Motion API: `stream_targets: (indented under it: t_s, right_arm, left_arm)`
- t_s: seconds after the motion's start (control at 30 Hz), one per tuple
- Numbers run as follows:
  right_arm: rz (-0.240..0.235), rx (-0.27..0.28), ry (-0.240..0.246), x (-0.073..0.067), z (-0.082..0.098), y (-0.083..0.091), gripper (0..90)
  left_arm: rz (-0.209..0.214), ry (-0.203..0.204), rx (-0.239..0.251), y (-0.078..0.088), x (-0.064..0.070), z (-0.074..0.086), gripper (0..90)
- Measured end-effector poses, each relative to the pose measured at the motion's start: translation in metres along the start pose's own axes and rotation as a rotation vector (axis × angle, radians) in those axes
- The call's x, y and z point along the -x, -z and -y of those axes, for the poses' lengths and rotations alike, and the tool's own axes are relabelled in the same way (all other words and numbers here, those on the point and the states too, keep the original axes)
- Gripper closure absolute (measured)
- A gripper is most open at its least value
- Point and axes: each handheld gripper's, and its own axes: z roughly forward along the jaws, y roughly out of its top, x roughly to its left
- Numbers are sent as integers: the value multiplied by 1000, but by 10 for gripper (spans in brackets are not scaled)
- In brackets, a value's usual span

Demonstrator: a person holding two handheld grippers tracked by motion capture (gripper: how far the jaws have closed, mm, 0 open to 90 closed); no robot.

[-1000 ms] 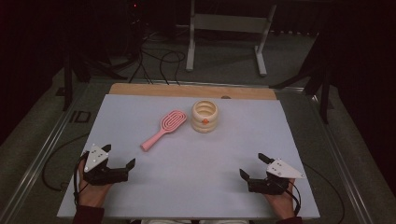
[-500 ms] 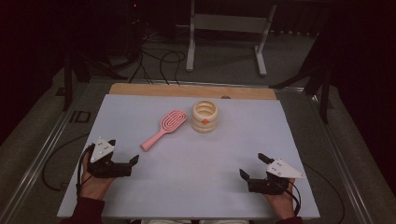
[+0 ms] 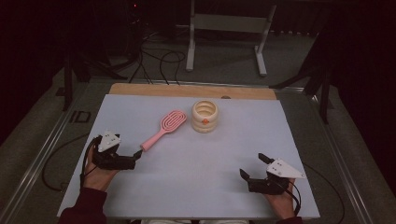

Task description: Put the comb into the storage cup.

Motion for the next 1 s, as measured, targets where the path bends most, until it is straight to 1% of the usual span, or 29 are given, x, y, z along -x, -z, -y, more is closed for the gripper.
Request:
stream_targets:
  t_s: [0.03, 0.3, 0.43, 0.6, 0.63, 0.77, 1.0]
  right_arm:
    - [0, 0, 2, 0, 0, 0, 83]
    - [1, -3, 0, 1, 0, 0, 83]
    - [-1, -5, -1, 0, 1, 0, 83]
    - [-1, -6, -2, 0, 1, -1, 83]
    - [-1, -6, -1, 0, 1, -1, 83]
    - [0, -5, -1, 1, 1, -1, 83]
    - [-2, -3, -3, 1, 1, 0, 83]
  left_arm:
    - [0, -10, -10, -2, -1, -3, 0]
    - [3, -28, -45, -12, -3, -12, 0]
    - [-2, -24, -60, -16, -5, -14, 0]
    - [7, -20, -60, -19, -8, -18, 0]
    - [6, -23, -57, -21, -9, -21, 0]
    - [7, -28, -75, -25, -10, -26, 0]
    - [2, -40, -99, -34, -12, -32, 0]
